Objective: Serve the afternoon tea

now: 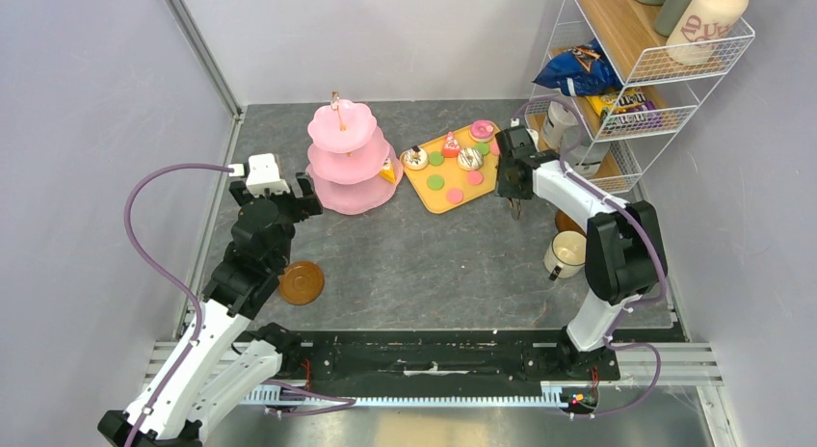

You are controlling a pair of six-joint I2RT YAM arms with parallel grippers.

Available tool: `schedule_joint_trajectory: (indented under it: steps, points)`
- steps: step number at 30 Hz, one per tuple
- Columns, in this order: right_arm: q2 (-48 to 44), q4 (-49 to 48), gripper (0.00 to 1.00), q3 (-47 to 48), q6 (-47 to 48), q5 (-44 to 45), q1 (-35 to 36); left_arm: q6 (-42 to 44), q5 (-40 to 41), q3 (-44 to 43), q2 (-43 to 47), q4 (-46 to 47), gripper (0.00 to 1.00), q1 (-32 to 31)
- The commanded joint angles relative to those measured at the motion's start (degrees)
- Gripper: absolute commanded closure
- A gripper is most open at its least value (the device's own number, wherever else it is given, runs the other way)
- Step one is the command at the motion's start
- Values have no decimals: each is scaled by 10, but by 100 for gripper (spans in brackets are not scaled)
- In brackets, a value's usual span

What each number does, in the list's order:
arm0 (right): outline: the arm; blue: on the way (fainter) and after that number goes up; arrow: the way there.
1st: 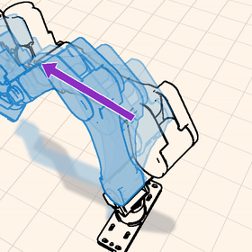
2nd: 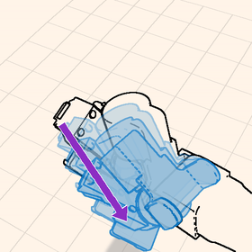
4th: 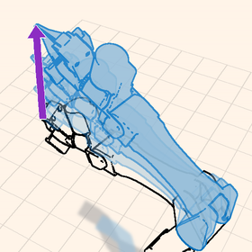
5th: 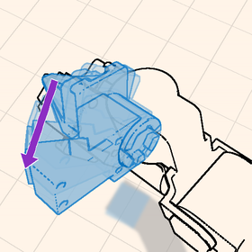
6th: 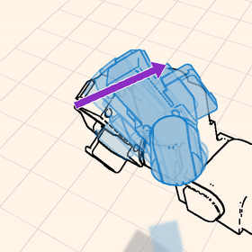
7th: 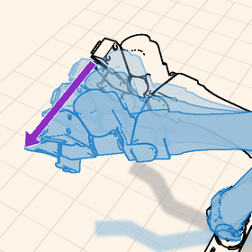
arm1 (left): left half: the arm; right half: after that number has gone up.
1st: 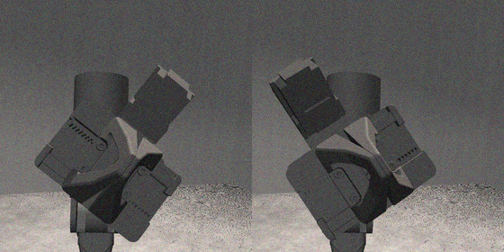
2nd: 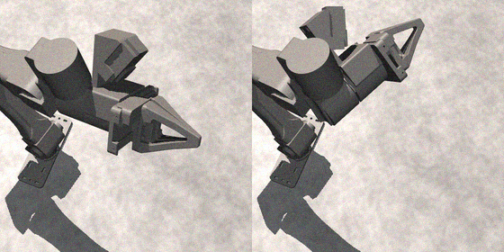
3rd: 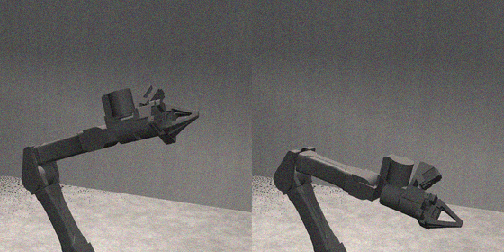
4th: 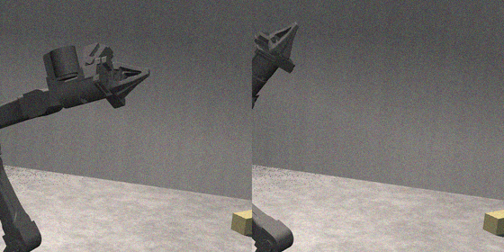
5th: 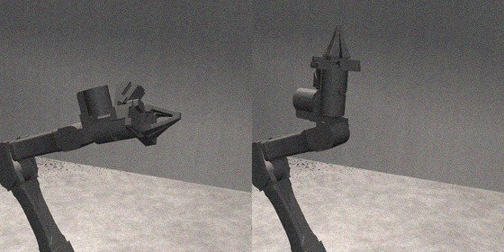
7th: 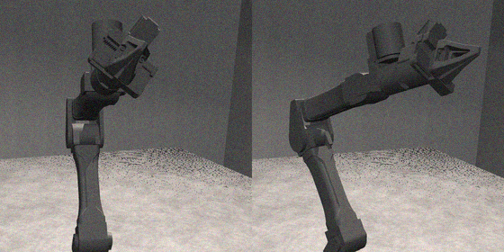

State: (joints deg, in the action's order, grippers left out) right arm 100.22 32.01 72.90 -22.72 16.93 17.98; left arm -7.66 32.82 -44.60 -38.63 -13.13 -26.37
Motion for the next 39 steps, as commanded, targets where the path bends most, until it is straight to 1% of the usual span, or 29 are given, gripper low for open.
schedule_joint_trajectory:
  steps: [1, 4, 5, 6, 7, 12, 18, 23, 26, 29, 33, 39]
  points:
    - [-54, -7, 65, 3, 5, 5, -1, -14, -1, -1, 0, 25, 6, 2]
    - [-80, -3, 65, -3, 13, -11, 1, -14, -1, -1, 0, 24, 6, 3]
    - [-90, -3, 65, -6, 18, -17, 4, -14, -1, 0, 24, 24, 6, 2]
    - [-103, -4, 65, -8, 25, -22, 9, -14, -1, 0, 0, 24, 6, 3]
    - [-113, -5, 65, -11, 33, -28, 15, -14, -1, -1, -1, 25, 6, 2]
    - [-148, -12, 65, -19, 70, -55, 57, -14, 1, -1, -1, 24, 6, 3]
    - [-155, -9, 65, -17, 109, -81, 115, -14, 1, 0, -2, 24, 6, 2]
    - [-134, 10, 65, 0, 147, -135, 160, -14, 2, 0, -3, 24, 6, 2]
    - [-122, -4, 65, 1, 161, -167, 181, -14, 2, -1, -3, 24, 6, 2]
    - [-98, -21, 64, 10, 167, -219, 201, -14, 2, -1, -1, 24, 6, 3]
    - [-56, -44, 64, 34, 171, -242, 232, -14, 2, -1, -2, 24, 6, 3]
    - [10, -57, 64, 95, 180, -259, 267, -14, 2, -1, -2, 25, 6, 2]
